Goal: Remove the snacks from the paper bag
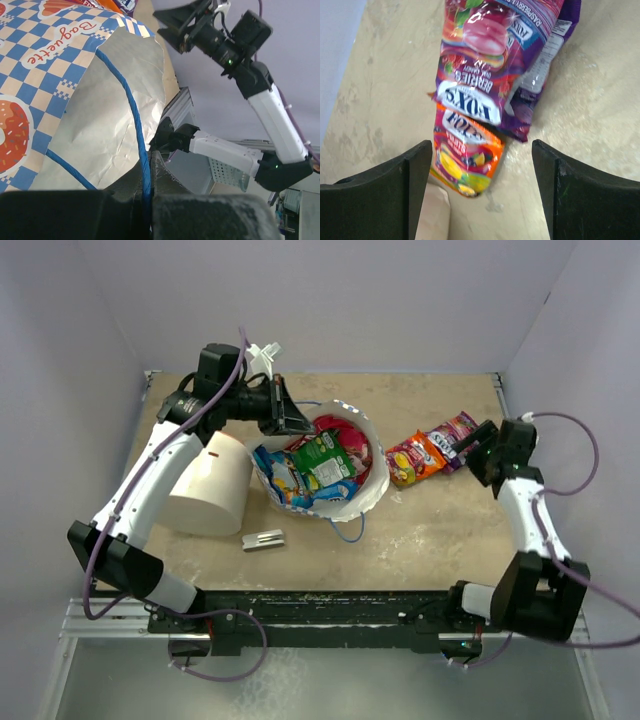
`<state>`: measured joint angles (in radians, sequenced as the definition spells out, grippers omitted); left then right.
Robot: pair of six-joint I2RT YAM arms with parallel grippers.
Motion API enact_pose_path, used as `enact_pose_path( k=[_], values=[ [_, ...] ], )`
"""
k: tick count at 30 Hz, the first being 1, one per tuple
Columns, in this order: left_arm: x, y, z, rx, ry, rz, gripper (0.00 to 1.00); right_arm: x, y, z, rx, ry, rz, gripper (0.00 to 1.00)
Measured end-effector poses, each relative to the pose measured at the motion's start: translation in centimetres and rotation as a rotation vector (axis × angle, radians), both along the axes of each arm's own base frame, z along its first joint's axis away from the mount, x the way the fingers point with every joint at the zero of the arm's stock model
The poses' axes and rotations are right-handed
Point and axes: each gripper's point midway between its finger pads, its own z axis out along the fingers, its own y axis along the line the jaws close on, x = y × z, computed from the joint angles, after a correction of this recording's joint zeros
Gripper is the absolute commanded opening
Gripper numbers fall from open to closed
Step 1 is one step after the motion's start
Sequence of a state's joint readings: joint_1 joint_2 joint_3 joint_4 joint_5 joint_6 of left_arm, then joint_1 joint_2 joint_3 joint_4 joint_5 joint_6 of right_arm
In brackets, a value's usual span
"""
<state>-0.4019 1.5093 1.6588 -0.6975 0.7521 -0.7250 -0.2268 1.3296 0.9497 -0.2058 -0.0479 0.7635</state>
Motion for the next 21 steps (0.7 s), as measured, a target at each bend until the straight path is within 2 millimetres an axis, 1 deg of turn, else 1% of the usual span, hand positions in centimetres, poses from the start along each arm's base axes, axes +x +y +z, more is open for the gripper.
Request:
enact_pose_path(
  k=[1,2,3,4,6,7,9,11,14,17,19,21],
  values=[
    [-0.1,0.0,-0.1,0.001,0.004,0.001,0.00,-1.2,0.7,0.1,-0.006,-0.004,0.029,0.78],
    [-0.2,0.1,-0.2,0.000,0.010,0.001,0.00,-2.6,1.9,-0.4,-0.006,0.010,0.071,0.77],
    [-0.3,0.1,-0.3,0.000,0.015,0.002,0.00,-3.5,3.0,-0.7,-0.001,0.021,0.105,0.77],
    [-0.5,0.1,-0.4,-0.001,0.023,0.004,0.00,-4.7,4.6,-1.2,0.001,0.040,0.155,0.76],
    [-0.8,0.3,-0.5,-0.001,0.027,0.005,0.00,-7.0,8.4,-2.0,0.009,0.077,0.275,0.76],
    [-0.9,0.3,-0.5,-0.001,0.028,0.005,0.00,-7.8,9.8,-2.0,0.012,0.084,0.322,0.76],
    [-1.0,0.3,-0.5,-0.003,0.032,0.006,0.00,-9.4,13.1,-0.9,0.023,0.063,0.433,0.76],
    [-1.1,0.3,-0.5,-0.005,0.035,0.006,0.00,-10.6,15.2,0.3,0.036,0.036,0.499,0.76],
    [-1.1,0.3,-0.5,-0.011,0.050,0.010,0.00,-11.5,16.7,2.0,0.053,0.022,0.542,0.76],
    [-1.2,0.3,-0.6,-0.016,0.060,0.012,0.00,-11.7,17.7,4.5,0.064,-0.005,0.568,0.76],
    [-1.3,0.3,-0.7,-0.020,0.069,0.015,0.00,-11.4,17.9,7.2,0.062,-0.047,0.569,0.76],
    [-1.4,0.3,-0.8,-0.022,0.077,0.016,0.00,-10.9,18.1,10.2,0.060,-0.106,0.572,0.76]
  ],
)
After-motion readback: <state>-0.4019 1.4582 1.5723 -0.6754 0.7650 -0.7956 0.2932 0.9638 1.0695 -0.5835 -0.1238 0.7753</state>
